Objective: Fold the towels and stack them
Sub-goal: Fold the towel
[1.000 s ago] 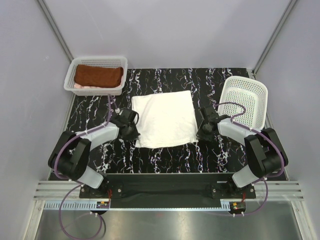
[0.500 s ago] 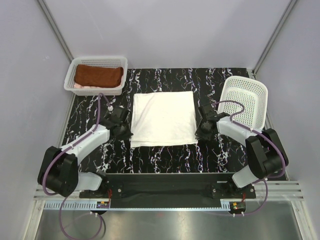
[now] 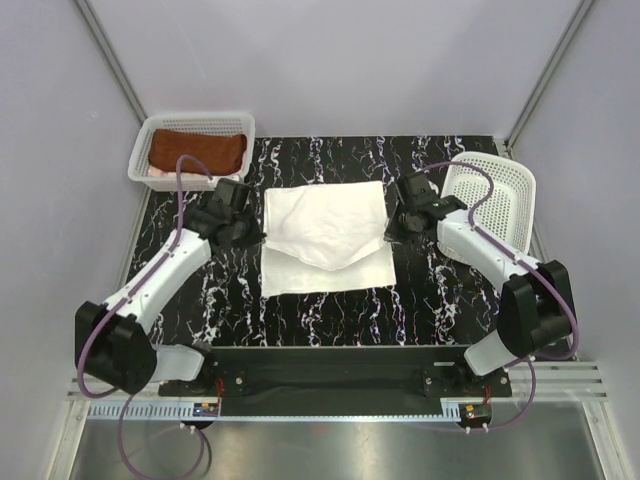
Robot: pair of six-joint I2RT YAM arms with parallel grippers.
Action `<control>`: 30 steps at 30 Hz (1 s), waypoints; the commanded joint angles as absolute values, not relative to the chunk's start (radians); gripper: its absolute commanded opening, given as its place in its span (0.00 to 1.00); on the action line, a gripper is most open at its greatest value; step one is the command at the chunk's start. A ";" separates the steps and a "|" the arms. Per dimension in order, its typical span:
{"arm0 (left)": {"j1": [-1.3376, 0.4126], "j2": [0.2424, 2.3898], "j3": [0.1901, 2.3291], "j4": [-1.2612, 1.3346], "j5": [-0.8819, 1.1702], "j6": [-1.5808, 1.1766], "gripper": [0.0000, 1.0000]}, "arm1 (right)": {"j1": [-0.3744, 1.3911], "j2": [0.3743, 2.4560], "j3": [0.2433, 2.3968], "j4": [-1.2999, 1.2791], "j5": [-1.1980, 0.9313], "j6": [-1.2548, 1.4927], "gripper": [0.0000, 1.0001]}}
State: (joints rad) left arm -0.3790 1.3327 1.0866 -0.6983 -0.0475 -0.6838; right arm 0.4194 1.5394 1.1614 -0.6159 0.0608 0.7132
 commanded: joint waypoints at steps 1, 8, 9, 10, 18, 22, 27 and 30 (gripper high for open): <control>-0.391 1.234 0.942 -0.688 0.034 -0.730 0.00 | 0.428 1.493 1.074 -0.594 0.035 0.703 0.00; -0.399 1.210 0.621 -0.477 0.038 -0.802 0.00 | 0.428 1.519 0.894 -0.453 0.006 0.695 0.00; -0.400 1.225 0.614 -0.466 0.040 -0.798 0.00 | 0.428 1.528 0.882 -0.443 0.011 0.695 0.00; -0.400 1.255 0.608 -0.445 0.040 -0.796 0.00 | 0.428 1.531 0.877 -0.440 0.015 0.692 0.00; -0.400 1.275 0.571 -0.405 0.048 -0.784 0.00 | 0.428 1.519 0.844 -0.433 0.043 0.687 0.00; -0.400 1.250 0.578 -0.440 0.054 -0.785 0.00 | 0.428 1.531 0.842 -0.445 0.061 0.687 0.00; -0.399 1.169 0.633 -0.555 0.003 -0.781 0.00 | 0.428 1.526 0.861 -0.486 0.097 0.678 0.00; -0.402 1.112 0.638 -0.592 0.015 -0.787 0.00 | 0.428 1.545 0.888 -0.523 0.109 0.666 0.01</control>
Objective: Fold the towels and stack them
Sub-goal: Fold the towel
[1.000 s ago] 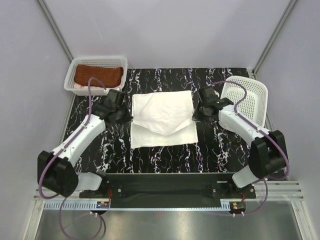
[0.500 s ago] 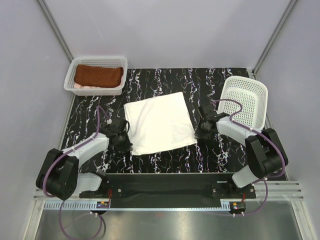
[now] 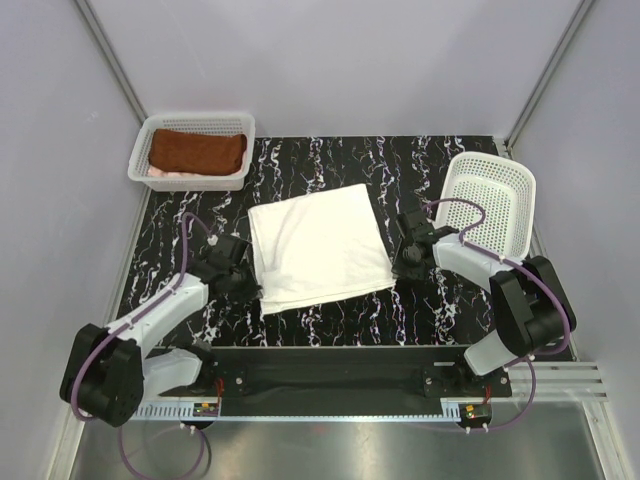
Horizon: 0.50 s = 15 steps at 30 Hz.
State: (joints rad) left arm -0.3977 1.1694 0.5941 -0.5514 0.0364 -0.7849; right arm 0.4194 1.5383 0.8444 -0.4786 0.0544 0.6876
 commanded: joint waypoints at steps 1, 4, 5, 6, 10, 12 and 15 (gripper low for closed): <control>-0.403 1.089 0.629 -0.577 0.026 -0.795 0.00 | 0.428 1.551 0.903 -0.537 0.101 0.649 0.07; -0.406 1.095 0.577 -0.523 0.083 -0.827 0.00 | 0.428 1.545 0.959 -0.587 0.069 0.624 0.31; -0.410 1.101 0.551 -0.509 0.097 -0.831 0.00 | 0.429 1.534 0.966 -0.591 0.054 0.623 0.33; -0.411 1.107 0.540 -0.494 0.119 -0.837 0.00 | 0.430 1.510 0.977 -0.592 0.043 0.626 0.38; -0.429 1.104 0.496 -0.431 0.149 -0.868 0.00 | 0.477 1.470 1.000 -0.552 0.002 0.605 0.49; -0.433 1.106 0.488 -0.428 0.144 -0.874 0.00 | 0.547 1.460 1.006 -0.472 -0.046 0.563 0.51; -0.434 1.106 0.479 -0.440 0.127 -0.871 0.00 | 0.643 1.468 1.019 -0.347 -0.118 0.459 0.47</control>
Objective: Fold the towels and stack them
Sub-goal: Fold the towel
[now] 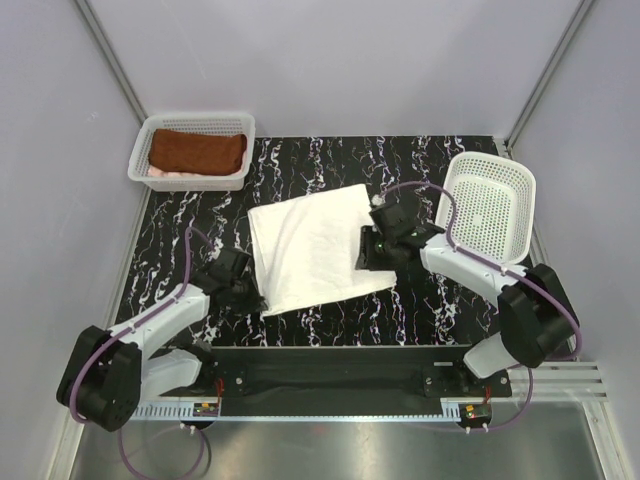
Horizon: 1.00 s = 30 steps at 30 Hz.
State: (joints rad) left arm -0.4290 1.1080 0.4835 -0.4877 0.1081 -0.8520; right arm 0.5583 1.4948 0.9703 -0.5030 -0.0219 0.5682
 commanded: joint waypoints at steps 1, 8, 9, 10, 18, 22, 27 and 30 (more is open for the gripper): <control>-0.434 1.104 0.474 -0.440 0.126 -0.871 0.00 | 0.656 1.477 1.017 -0.312 -0.145 0.428 0.47; -0.434 1.111 0.480 -0.456 0.094 -0.868 0.00 | 0.796 1.629 1.124 -0.215 -0.216 0.337 0.42; -0.434 1.111 0.479 -0.456 0.086 -0.870 0.00 | 0.796 1.679 1.173 -0.234 -0.228 0.347 0.36; -0.433 1.108 0.479 -0.457 0.083 -0.873 0.00 | 0.801 1.699 1.192 -0.236 -0.244 0.365 0.36; -0.433 1.069 0.491 -0.506 0.086 -0.884 0.00 | 0.908 1.770 1.172 -0.068 -0.388 0.221 0.54; -0.434 1.065 0.437 -0.486 0.084 -0.902 0.00 | 0.928 1.844 1.221 -0.089 -0.390 0.222 0.47; -0.436 1.072 0.417 -0.474 0.092 -0.913 0.00 | 0.959 1.911 1.238 -0.048 -0.382 0.265 0.44; -0.437 1.068 0.417 -0.486 0.083 -0.913 0.00 | 0.977 1.933 1.241 -0.044 -0.359 0.270 0.46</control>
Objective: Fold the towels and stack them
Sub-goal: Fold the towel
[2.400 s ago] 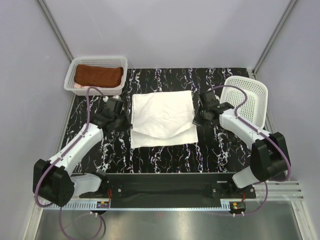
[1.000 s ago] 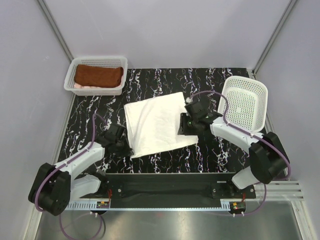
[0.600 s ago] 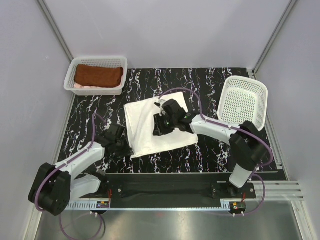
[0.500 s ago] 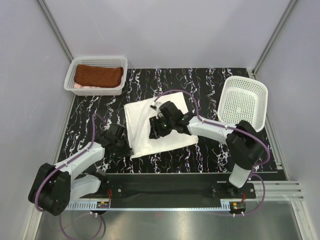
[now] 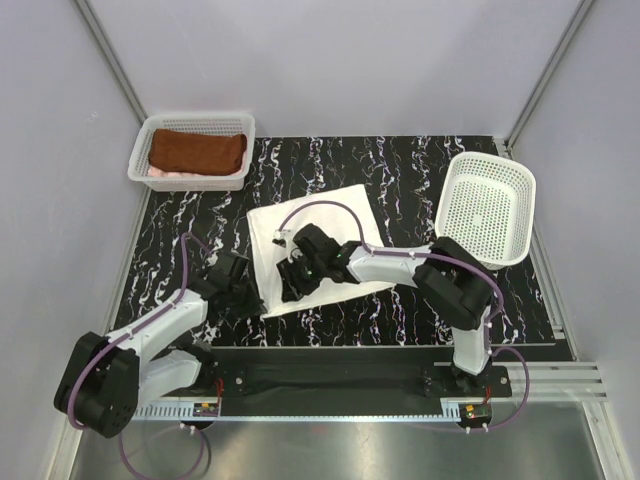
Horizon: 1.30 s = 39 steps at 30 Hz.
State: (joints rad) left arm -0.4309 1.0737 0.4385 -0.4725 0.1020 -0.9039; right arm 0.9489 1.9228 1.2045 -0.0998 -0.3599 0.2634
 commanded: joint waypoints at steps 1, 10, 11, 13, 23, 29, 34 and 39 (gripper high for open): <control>-0.437 1.066 0.417 -0.491 0.078 -0.911 0.00 | 0.979 1.939 1.246 -0.046 -0.354 0.278 0.45; -0.434 1.057 0.508 -0.597 0.026 -0.861 0.15 | 0.992 2.000 1.229 -0.069 -0.235 0.396 0.28; -0.433 1.057 0.521 -0.613 0.003 -0.848 0.24 | 0.996 1.999 1.206 -0.060 -0.230 0.408 0.27; -0.425 1.046 0.529 -0.632 0.005 -0.850 0.38 | 0.997 1.996 1.183 -0.026 -0.238 0.435 0.26; -0.420 1.023 0.400 -0.469 0.072 -0.914 0.57 | 1.002 1.999 1.128 0.066 -0.265 0.505 0.24; -0.426 1.049 0.382 -0.474 0.031 -0.942 0.49 | 1.002 1.997 1.112 0.070 -0.258 0.531 0.22; -0.431 1.110 0.365 -0.433 0.037 -0.950 0.35 | 1.002 1.973 1.094 0.077 -0.258 0.571 0.21; -0.437 1.089 0.364 -0.436 0.037 -0.946 0.05 | 1.002 1.901 1.126 -0.044 -0.213 0.610 0.34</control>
State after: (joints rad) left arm -0.4297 1.0863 0.4107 -0.3779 0.0761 -0.9596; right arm 0.9855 1.9709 1.1187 0.0898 -0.2684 0.5797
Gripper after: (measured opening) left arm 0.078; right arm 0.313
